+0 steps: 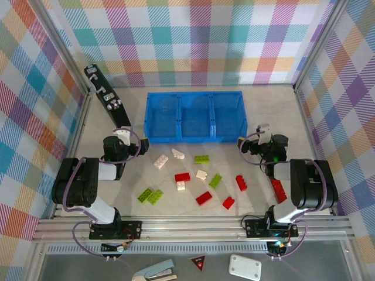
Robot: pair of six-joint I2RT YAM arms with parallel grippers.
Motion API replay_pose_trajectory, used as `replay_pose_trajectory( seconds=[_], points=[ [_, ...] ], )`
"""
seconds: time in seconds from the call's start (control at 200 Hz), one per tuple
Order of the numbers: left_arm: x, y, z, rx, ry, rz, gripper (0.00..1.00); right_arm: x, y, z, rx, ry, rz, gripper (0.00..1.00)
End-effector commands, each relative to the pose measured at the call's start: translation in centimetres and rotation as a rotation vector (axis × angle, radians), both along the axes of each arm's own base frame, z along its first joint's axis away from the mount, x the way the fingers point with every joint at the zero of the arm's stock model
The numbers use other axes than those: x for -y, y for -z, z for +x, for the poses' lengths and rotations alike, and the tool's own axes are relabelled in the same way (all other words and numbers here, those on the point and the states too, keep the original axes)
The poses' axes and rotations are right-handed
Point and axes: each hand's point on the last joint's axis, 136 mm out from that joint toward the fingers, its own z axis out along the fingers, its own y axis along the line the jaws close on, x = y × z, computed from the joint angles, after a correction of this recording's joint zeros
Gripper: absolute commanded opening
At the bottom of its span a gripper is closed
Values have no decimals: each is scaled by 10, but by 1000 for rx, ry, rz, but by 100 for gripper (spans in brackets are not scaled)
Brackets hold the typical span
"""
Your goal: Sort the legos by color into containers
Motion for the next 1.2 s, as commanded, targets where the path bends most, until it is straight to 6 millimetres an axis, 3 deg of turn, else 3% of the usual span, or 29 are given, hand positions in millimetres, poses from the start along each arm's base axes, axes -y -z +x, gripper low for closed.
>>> replay_pose_trajectory(
  seconds=[0.0, 1.195],
  points=[
    [4, -6, -1, 37, 34, 0, 100, -4, -9, 2, 37, -37, -2, 99],
    [3, -7, -1, 39, 33, 1, 100, 1, -8, 4, 30, -3, -3, 99]
  ],
)
